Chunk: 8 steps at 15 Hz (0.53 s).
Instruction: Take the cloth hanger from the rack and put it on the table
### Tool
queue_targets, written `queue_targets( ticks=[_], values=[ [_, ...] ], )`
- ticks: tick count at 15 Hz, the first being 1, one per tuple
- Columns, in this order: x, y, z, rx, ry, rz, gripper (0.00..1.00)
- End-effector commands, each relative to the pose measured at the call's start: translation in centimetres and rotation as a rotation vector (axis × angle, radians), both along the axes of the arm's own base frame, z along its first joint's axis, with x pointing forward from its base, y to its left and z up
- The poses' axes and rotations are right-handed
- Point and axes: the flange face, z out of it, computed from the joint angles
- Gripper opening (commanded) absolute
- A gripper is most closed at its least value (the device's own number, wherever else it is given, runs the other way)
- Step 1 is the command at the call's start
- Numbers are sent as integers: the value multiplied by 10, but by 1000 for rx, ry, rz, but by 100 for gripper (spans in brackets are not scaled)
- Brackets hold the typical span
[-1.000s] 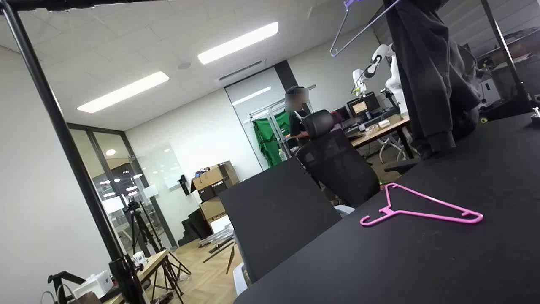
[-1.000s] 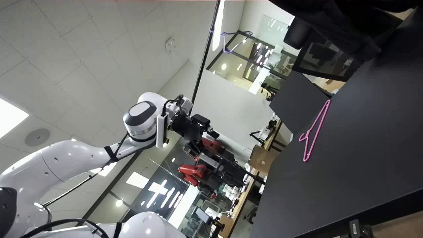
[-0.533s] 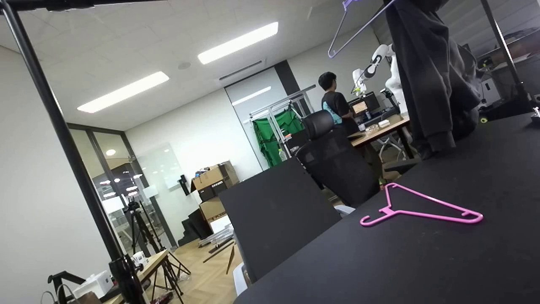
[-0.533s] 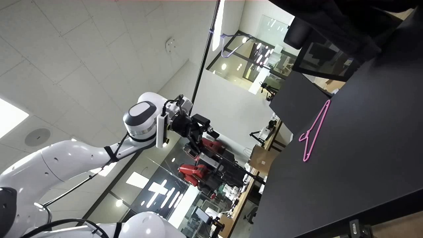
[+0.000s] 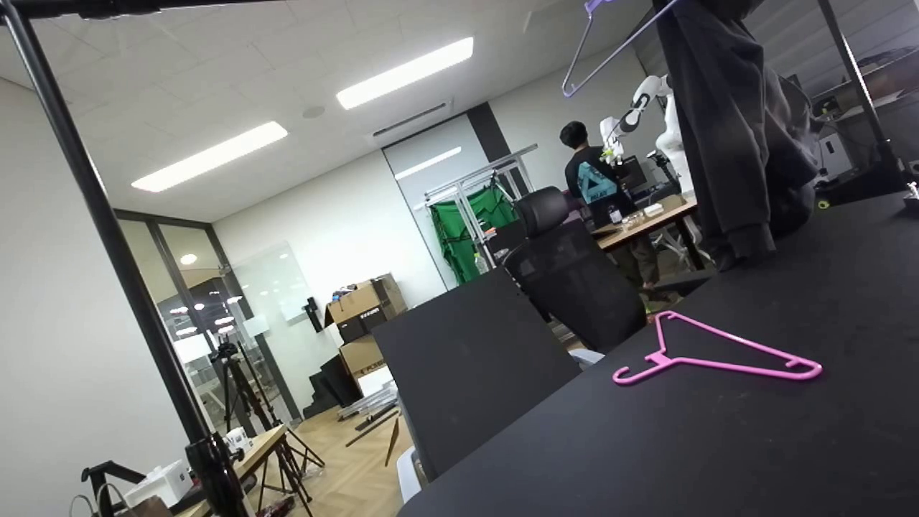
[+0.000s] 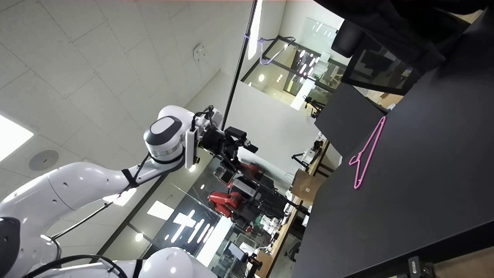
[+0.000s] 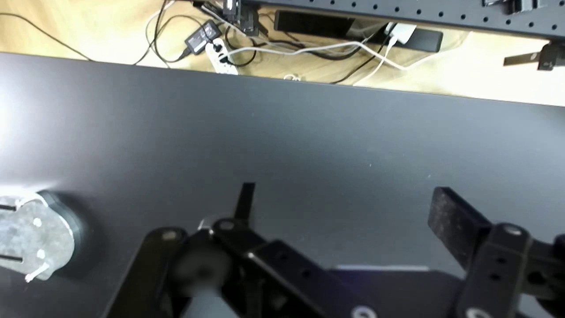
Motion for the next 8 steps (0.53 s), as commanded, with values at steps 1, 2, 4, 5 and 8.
queue_targets(
  ticks=[1,2,4,5,8],
  values=[
    [37,-20,33,-13,-158,-27,100],
    [47,-25,43,-21,-212,-28,100],
    [69,-37,65,-43,-331,-39,100],
    [80,-44,76,-55,-391,-51,100],
    [113,-66,112,-98,-574,-106,100]
  ],
)
